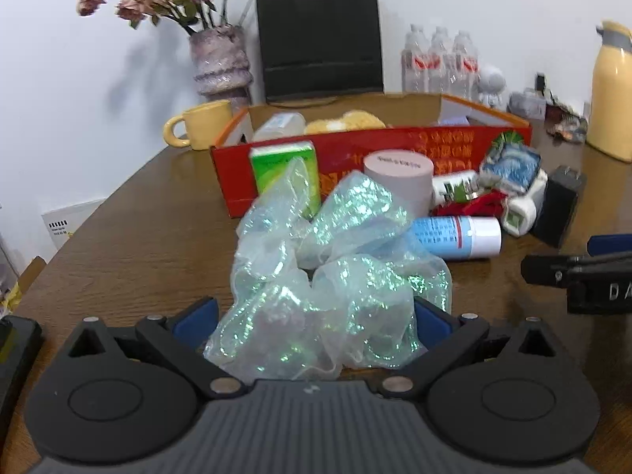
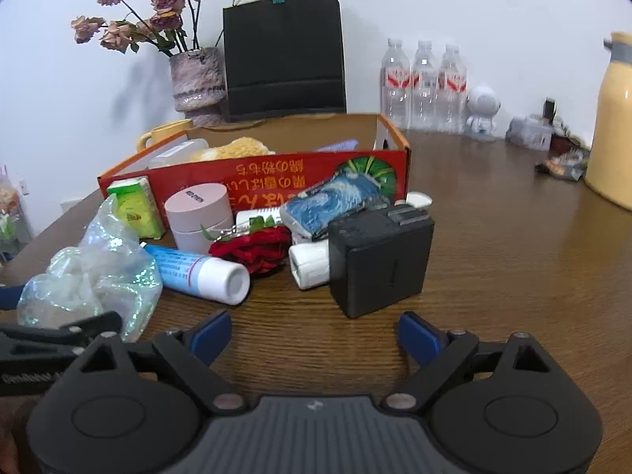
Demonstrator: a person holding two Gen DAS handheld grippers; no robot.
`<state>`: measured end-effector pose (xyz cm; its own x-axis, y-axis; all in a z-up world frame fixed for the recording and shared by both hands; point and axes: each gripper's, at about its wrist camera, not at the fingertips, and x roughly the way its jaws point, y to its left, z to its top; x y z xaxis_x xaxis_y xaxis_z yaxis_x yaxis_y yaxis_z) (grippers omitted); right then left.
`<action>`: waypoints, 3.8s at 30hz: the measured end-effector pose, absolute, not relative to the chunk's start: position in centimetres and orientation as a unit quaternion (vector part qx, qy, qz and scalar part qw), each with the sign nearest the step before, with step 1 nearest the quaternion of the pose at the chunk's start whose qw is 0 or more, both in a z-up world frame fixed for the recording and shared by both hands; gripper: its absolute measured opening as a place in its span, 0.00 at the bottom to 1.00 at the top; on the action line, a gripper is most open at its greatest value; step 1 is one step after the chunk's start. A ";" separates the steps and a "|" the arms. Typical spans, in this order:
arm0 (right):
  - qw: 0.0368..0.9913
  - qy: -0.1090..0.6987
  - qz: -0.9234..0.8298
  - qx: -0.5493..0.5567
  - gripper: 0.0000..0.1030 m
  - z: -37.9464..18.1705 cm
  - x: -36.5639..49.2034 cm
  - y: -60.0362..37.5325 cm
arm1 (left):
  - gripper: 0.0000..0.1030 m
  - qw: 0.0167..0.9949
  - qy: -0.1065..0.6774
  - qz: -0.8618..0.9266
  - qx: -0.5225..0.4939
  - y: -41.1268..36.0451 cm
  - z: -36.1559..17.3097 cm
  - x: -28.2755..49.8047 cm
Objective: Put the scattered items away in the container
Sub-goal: 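Move both tools back toward the iridescent bag and blue-white tube, then grasp the iridescent bag with the left gripper while the right grasps the blue-white tube, lift toward box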
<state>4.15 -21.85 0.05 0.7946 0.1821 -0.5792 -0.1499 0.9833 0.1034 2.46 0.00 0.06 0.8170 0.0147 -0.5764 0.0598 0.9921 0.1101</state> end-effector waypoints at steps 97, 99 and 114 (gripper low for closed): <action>0.969 0.215 0.124 0.002 0.30 12.7 12.6 -23.4 | 0.14 0.952 0.273 -0.137 0.023 1.0 14.0 17.4; 0.966 0.229 0.117 0.002 0.30 12.4 16.1 -22.6 | 0.14 0.948 0.290 -0.128 0.022 0.6 13.2 20.1; 0.932 0.342 0.105 0.056 0.39 6.9 29.4 -22.2 | 0.72 0.918 0.378 -0.117 -0.024 -2.9 8.7 30.1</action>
<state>29.37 -22.21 6.90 0.7448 0.2338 -0.6250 -0.1568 0.9717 0.1767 30.09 -2.92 8.72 0.6876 -0.2320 -0.6881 0.1964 0.9717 -0.1313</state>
